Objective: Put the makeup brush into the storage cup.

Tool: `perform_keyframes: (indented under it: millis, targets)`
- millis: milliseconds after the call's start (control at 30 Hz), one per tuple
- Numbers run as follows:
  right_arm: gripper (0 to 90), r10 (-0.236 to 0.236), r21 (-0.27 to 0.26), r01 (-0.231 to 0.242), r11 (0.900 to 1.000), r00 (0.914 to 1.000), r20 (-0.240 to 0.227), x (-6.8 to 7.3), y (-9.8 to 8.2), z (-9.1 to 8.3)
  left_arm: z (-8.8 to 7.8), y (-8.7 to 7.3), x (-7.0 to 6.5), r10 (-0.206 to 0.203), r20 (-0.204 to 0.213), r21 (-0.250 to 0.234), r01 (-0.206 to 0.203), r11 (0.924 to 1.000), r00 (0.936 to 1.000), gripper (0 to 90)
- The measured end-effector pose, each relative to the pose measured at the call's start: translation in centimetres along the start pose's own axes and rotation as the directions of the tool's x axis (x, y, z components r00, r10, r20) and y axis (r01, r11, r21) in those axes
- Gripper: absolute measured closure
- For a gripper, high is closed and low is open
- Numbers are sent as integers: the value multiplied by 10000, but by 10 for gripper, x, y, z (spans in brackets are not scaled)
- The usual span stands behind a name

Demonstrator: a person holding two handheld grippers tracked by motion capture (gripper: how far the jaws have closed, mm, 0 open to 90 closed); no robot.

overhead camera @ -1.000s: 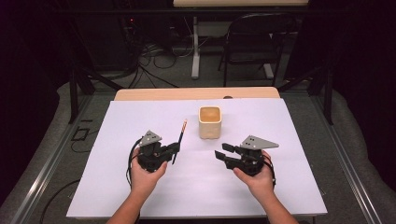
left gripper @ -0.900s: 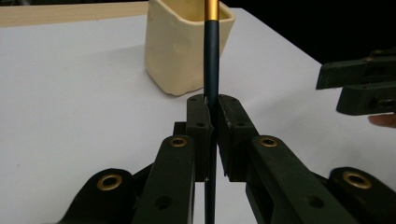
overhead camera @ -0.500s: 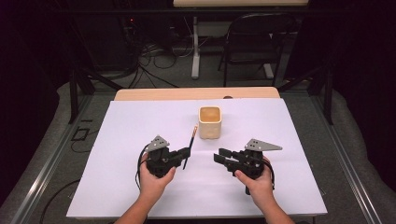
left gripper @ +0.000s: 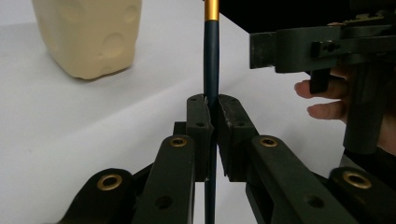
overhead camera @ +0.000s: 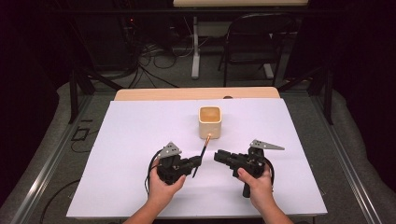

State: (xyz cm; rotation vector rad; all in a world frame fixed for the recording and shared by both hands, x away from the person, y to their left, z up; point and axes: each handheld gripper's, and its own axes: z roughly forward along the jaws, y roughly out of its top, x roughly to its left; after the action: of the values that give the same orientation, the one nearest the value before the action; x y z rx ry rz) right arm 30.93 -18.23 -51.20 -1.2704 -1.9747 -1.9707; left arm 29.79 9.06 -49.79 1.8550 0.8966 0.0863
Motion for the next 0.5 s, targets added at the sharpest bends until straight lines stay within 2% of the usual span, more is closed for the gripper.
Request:
perform_keyframes:
  millis: [267,500]
  targets:
    - [679,124,-77,-123,9999,9999,55,0,-2,1,8,-4,-10,211,276,279,-218,9994,9994,836]
    - [695,211,-216,-209,9995,9997,100,-2,-3,0,13,-7,-15,367,334,416,-381,9984,9988,836]
